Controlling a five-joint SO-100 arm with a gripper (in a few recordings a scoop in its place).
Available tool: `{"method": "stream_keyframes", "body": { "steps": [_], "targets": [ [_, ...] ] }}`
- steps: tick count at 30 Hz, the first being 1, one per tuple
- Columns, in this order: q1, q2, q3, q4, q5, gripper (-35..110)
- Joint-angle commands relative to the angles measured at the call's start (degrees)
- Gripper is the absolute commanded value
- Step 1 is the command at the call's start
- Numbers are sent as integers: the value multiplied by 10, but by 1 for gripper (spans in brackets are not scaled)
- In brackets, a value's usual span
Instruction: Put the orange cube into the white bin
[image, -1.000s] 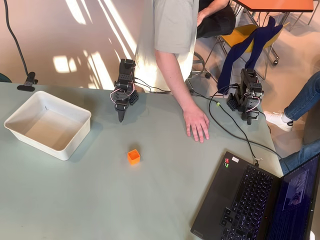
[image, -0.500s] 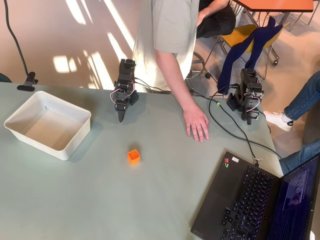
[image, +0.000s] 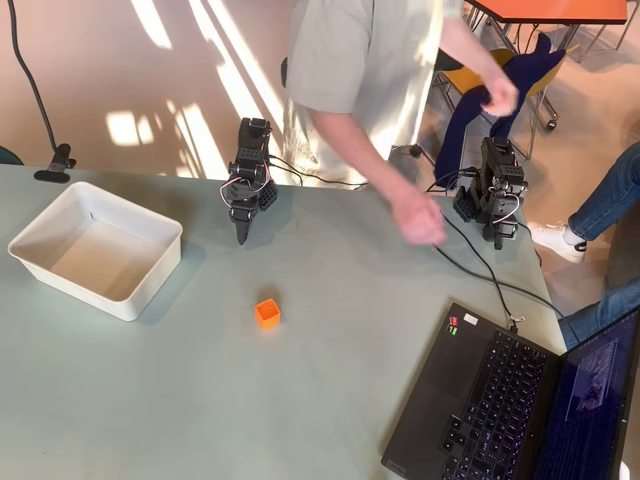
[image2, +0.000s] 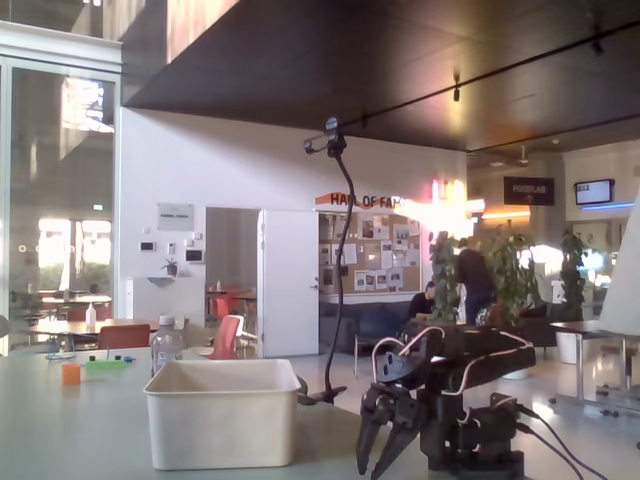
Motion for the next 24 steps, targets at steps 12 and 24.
{"method": "stream_keyframes", "body": {
  "steps": [12,24],
  "targets": [
    [4,2,-2,-6,0,8],
    [8,2,-4,-6,-4,8]
  ]
}}
